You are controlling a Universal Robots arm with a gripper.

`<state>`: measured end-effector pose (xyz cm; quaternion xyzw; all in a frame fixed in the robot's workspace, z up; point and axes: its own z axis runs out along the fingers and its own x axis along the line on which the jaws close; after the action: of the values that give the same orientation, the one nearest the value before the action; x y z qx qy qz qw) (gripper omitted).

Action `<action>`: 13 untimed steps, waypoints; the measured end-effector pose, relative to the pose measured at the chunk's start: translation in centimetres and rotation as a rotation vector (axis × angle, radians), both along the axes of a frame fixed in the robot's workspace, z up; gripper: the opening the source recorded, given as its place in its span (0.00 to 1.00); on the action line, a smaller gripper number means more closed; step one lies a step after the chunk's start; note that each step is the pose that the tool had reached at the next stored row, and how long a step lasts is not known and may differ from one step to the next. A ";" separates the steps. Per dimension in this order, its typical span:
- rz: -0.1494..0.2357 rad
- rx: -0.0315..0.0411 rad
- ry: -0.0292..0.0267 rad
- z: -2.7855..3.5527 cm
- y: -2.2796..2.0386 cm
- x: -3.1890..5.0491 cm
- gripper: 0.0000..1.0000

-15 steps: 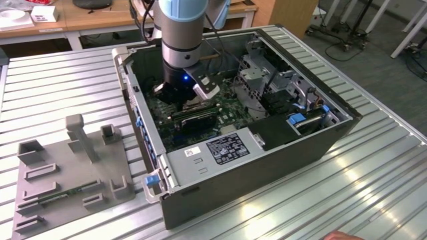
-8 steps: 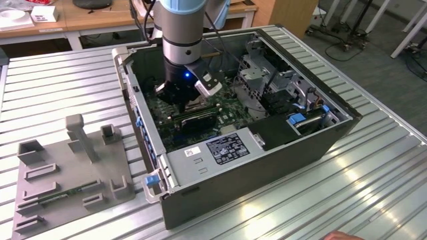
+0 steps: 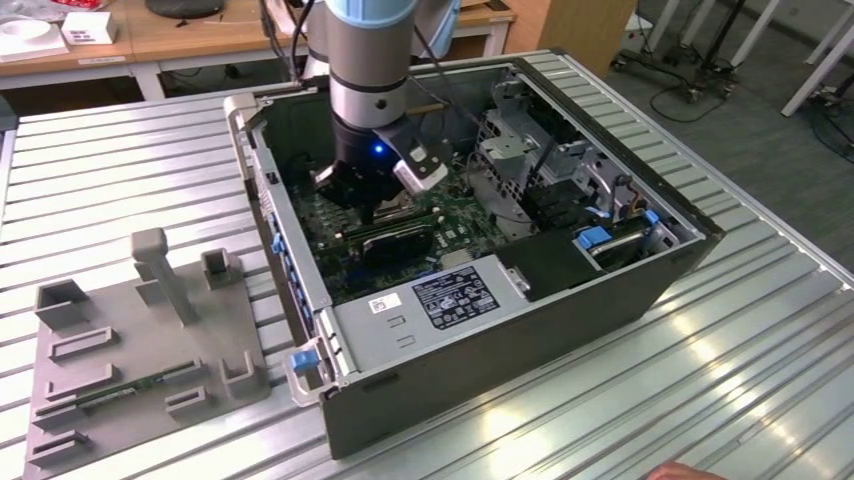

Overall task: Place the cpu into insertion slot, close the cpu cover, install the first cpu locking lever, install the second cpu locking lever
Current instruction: 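Install the second cpu locking lever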

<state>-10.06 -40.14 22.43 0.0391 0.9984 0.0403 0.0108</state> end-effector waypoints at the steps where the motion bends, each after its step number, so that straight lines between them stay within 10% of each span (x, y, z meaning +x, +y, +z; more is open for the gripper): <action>1: 0.000 0.0001 0.0001 0.00 0.00 0.19 0.11; 13: 0.000 0.0000 0.0055 0.00 0.00 1.59 0.11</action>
<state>-8.48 -40.14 22.43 0.0392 0.9984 0.0402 0.0081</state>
